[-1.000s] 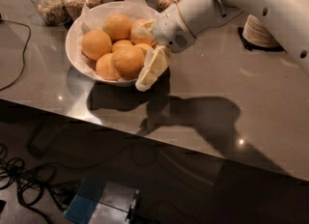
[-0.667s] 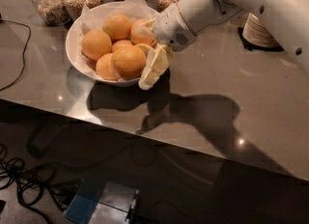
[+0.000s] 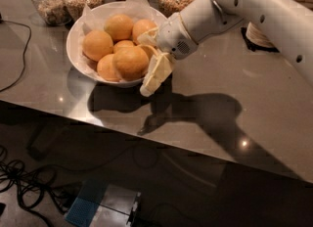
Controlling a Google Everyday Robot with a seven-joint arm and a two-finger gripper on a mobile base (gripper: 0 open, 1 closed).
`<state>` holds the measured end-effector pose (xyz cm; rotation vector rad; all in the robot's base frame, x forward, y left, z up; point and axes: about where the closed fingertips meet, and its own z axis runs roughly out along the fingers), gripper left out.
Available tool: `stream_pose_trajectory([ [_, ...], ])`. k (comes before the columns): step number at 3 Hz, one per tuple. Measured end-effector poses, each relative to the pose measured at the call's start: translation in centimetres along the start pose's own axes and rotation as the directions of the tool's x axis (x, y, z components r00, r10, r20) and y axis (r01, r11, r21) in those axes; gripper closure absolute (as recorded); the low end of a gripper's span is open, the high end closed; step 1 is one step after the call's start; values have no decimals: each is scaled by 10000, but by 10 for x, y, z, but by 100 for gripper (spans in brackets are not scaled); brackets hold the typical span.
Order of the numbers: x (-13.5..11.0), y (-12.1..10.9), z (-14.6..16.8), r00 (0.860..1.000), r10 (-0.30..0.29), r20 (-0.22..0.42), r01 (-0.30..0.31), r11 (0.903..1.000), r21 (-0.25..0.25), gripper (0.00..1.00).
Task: Pick orange from white bowl
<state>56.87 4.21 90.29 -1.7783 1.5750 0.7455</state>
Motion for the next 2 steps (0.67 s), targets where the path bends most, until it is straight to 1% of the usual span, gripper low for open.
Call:
stream_pose_trajectory([
  [1,8,3,9,9994,309,180,-305,9993,-212,0],
  [2,8,3,9,9994,309,180,-305,9993,-213,0],
])
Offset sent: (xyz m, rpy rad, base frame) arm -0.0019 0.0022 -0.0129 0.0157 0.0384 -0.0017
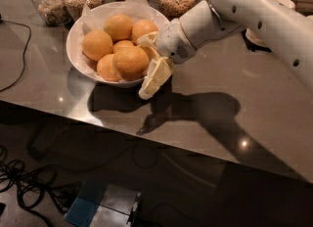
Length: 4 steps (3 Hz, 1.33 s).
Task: Pick orange from white bowl
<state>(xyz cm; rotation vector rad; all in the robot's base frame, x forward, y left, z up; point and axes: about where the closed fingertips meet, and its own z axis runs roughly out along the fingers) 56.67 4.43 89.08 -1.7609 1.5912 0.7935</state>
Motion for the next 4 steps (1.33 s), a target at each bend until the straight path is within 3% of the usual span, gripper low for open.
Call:
stream_pose_trajectory([
  [1,0,0,0,10000,0,0,0,10000,0,19],
  [4,0,0,0,10000,-1,0,1,10000,-2,89],
])
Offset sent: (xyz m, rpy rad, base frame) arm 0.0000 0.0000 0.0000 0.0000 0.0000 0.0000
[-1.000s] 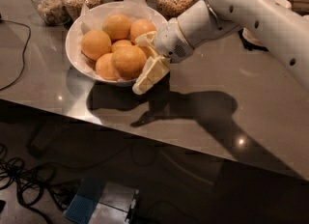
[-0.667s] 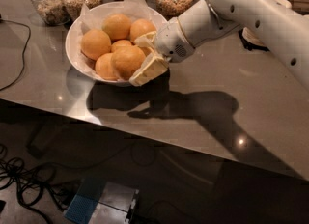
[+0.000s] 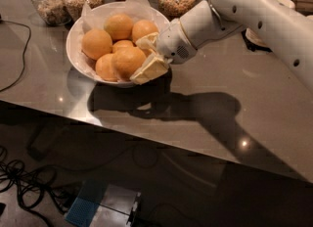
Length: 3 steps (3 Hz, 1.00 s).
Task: Pick orange from white bowl
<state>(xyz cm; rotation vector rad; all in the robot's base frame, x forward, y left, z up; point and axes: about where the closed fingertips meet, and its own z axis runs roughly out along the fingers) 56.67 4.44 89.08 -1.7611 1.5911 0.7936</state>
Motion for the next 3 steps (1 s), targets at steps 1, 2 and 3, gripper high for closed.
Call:
stream_pose_trajectory([
  [1,0,0,0,10000,0,0,0,10000,-1,100],
  [2,-5,1,-3,10000,-3,4,3,10000,2,100],
  [3,-18,1,-7,9991,-222,364,219,9997,71,100],
])
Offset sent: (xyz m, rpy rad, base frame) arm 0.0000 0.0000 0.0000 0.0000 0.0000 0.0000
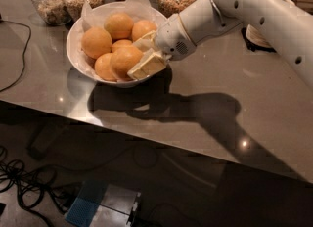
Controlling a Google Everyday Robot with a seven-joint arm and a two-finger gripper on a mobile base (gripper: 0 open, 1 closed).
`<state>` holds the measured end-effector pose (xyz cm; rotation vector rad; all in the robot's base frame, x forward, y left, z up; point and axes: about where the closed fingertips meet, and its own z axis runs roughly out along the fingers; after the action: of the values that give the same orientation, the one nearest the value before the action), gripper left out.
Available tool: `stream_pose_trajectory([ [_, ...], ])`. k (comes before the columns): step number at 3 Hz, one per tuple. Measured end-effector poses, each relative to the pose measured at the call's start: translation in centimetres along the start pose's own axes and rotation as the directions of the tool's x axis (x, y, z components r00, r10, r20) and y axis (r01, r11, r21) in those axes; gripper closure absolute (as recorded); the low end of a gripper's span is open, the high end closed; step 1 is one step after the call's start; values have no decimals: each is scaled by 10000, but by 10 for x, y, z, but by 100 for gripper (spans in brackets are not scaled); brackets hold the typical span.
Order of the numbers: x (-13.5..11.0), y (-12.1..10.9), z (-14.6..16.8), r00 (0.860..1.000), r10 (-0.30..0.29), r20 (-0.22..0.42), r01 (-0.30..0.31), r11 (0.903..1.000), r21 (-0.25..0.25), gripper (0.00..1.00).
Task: Pick orange from white bowl
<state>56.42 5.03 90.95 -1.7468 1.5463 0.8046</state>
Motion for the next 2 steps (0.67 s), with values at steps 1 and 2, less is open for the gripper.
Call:
stream_pose_trajectory([
  [1,-19,0,-8,9987,-156,485,147,9997,194,100],
  [2,-34,2,-15,9957,-251,888,220,9991,357,100],
])
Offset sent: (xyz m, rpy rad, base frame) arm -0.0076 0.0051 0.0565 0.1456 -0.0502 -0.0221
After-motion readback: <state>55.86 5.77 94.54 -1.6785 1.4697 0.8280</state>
